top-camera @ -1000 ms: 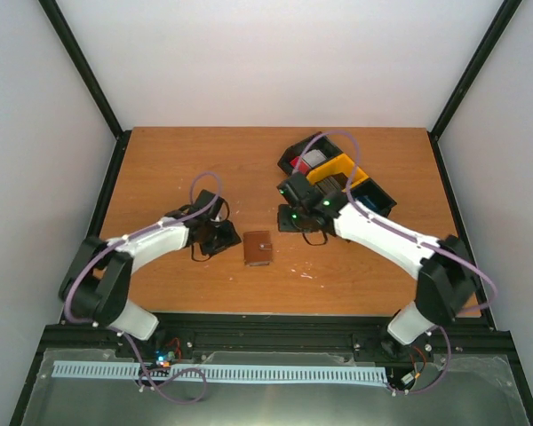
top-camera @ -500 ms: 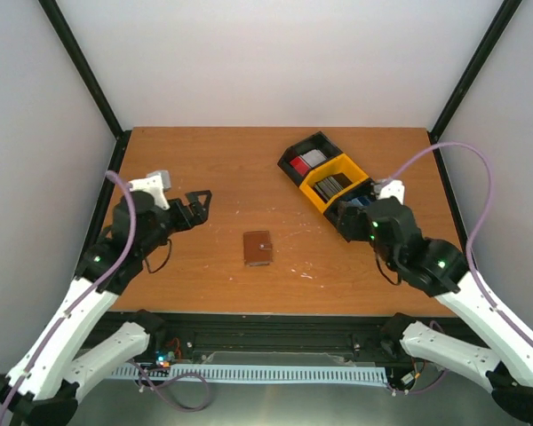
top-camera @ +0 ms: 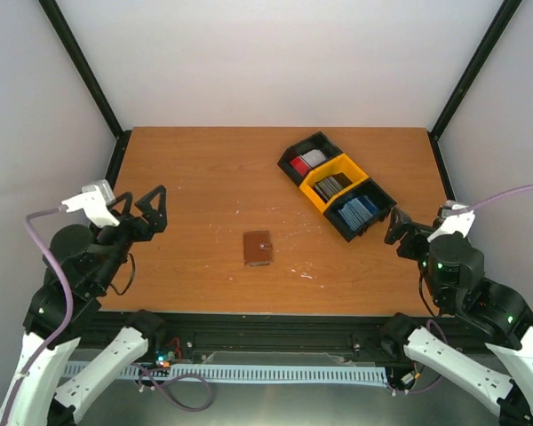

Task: Put the credit cards into the card holder
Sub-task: Reset both arms

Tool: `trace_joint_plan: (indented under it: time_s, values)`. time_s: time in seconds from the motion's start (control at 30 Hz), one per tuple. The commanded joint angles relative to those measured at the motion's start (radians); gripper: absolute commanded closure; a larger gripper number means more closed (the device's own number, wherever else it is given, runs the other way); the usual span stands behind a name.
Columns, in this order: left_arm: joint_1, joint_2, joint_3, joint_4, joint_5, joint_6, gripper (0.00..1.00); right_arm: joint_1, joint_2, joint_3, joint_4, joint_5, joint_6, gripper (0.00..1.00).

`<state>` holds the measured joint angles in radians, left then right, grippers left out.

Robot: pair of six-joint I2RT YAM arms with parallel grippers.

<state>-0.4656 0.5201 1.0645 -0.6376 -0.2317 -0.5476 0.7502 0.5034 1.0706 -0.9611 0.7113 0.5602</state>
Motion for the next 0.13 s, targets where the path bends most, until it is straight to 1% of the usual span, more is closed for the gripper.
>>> trace_joint_plan:
  time_s: [0.0, 0.1]
  values:
    - [0.008, 0.003, 0.049, -0.062, -0.042, 0.028, 0.00, -0.006, 0.001, -0.016, -0.022, 0.046, 0.058, 0.00]
    - [0.009, 0.002, 0.048, -0.074, -0.038, 0.026, 0.00, -0.006, 0.018, -0.023, -0.027, 0.037, 0.087, 0.00]
